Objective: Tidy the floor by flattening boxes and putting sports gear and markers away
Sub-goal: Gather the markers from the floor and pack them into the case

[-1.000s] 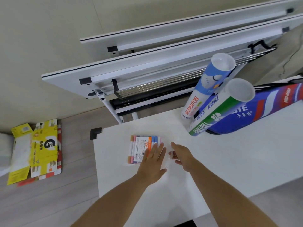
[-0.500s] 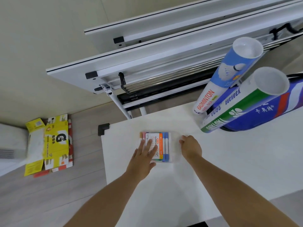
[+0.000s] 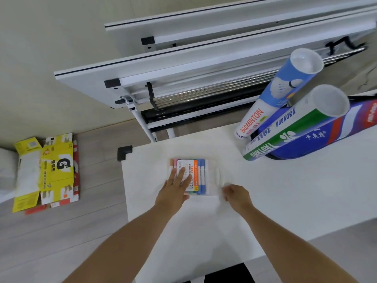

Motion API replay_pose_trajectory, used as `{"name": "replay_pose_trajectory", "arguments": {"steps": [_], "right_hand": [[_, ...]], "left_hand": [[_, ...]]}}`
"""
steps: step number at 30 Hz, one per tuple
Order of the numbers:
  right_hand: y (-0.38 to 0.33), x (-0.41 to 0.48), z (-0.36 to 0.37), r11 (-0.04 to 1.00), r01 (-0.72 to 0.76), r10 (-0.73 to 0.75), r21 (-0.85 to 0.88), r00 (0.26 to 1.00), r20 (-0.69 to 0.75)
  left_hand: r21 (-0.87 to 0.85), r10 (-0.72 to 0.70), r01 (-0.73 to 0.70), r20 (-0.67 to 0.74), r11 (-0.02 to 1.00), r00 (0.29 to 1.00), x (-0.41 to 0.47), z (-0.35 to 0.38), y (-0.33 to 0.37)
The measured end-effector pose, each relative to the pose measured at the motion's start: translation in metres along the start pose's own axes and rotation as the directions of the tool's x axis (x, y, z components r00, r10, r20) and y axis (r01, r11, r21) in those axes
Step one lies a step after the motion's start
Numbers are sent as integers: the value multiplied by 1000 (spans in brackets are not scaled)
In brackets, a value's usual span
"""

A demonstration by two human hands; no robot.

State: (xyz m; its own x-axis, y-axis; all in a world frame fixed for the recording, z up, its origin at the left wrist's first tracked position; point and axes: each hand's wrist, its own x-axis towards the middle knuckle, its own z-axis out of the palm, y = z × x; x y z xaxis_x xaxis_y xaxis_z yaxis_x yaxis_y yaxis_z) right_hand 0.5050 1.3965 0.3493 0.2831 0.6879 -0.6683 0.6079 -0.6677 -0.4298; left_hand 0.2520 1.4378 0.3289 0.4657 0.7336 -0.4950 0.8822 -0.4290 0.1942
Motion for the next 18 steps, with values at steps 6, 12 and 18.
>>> {"name": "replay_pose_trajectory", "arguments": {"steps": [6,12,18], "right_hand": [[-5,-13,12,990,-81,89,112,994,-67],[-25,-20,30,984,3,-32,-177,986,-163],[-51,-16,49,947,72,-115,-313,986,-121]], "left_hand": [[-21,-28,28,-6,999,1000,-11,3,7],[-23,-76,76,1,997,997,-17,6,5],[-31,-119,119,0,992,993,-27,6,-20]]}}
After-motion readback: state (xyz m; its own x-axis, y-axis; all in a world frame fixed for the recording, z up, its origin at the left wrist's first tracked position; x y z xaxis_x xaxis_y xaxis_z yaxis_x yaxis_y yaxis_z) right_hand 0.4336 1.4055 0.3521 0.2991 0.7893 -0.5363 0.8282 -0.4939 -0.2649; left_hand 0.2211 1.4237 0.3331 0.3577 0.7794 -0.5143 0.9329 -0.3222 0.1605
